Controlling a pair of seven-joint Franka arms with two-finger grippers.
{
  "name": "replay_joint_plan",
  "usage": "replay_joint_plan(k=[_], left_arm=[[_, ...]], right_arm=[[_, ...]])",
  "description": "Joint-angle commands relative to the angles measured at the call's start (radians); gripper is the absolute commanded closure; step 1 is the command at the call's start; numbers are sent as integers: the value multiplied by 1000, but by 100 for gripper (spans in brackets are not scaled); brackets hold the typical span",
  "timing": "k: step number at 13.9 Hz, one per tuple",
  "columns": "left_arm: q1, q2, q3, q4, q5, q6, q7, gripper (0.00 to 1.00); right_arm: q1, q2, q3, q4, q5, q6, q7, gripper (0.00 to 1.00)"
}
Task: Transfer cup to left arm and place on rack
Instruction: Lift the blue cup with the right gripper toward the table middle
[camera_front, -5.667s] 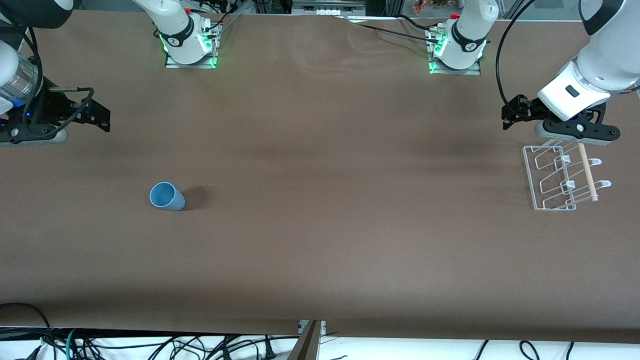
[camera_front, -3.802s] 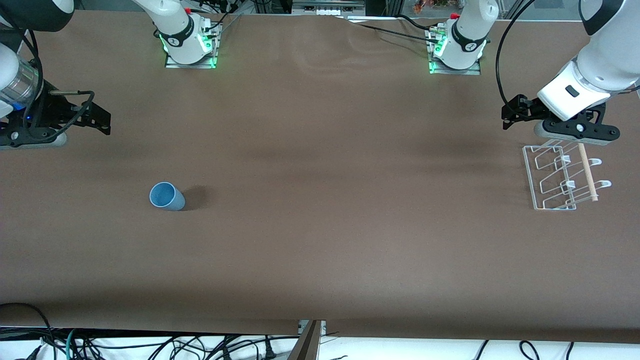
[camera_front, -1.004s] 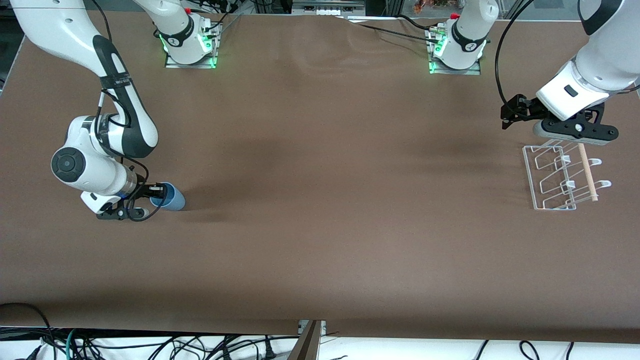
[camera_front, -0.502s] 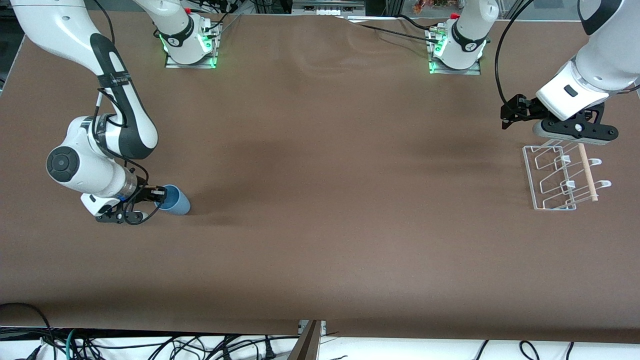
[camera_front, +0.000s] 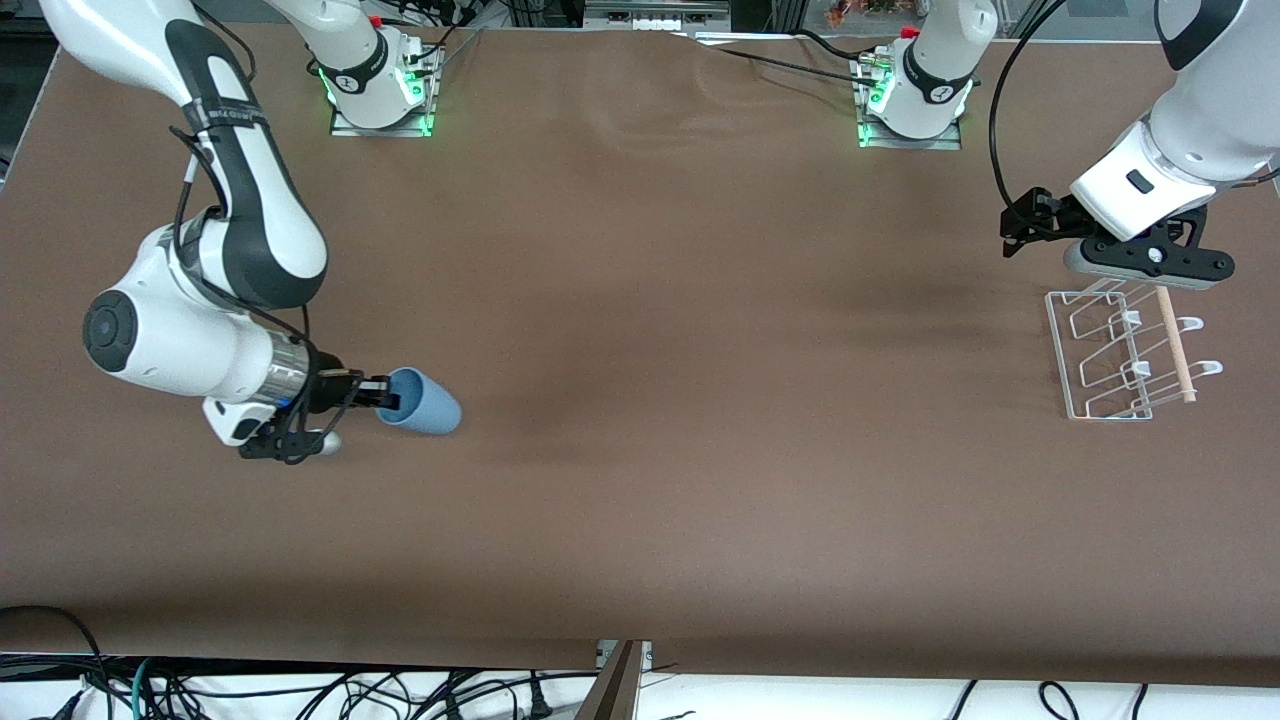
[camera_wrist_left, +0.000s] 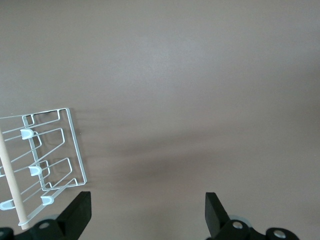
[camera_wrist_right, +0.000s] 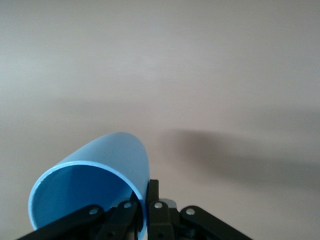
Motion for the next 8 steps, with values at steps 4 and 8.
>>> replay_joint_plan(k=[4, 8], left_arm=[[-11, 43, 2, 11, 3, -55, 0, 0], [-23, 94, -21, 20, -96, -120, 12, 0]], right_arm=[[108, 67, 6, 110, 235, -21, 3, 100], [166, 70, 7, 120, 444, -12, 52, 100]])
